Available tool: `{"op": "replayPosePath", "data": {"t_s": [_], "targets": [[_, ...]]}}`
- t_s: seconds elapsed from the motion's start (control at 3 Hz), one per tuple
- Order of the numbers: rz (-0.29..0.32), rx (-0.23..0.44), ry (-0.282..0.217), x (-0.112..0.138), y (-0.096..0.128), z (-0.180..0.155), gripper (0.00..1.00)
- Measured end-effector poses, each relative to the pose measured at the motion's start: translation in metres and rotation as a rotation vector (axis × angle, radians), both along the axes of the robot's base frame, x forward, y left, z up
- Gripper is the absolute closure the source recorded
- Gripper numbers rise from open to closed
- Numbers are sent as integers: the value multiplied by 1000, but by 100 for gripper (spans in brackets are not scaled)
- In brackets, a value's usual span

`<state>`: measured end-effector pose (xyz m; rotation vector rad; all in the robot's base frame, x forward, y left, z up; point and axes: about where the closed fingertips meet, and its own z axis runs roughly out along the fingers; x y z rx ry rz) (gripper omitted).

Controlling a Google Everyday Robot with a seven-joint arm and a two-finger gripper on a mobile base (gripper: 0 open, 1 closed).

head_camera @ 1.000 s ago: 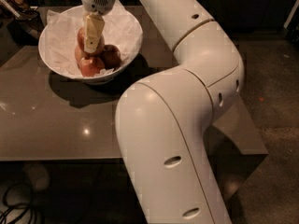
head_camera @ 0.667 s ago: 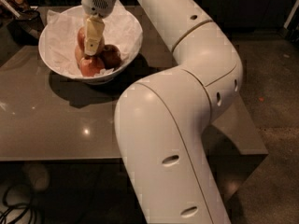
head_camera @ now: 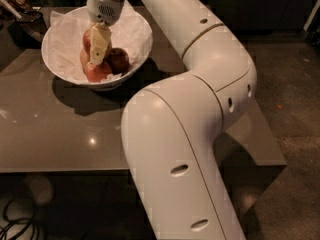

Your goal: Pick apple from white bowl

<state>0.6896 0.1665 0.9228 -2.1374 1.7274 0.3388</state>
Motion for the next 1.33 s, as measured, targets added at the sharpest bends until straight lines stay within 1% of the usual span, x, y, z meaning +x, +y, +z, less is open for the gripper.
{"op": "replayPosePath", "data": {"t_s": [0.33, 1.0, 1.33], "targets": [[0, 0, 0, 0, 0, 0, 42], [0, 0, 0, 0, 0, 0, 88], [-12, 32, -12, -3, 2, 16, 100]]}}
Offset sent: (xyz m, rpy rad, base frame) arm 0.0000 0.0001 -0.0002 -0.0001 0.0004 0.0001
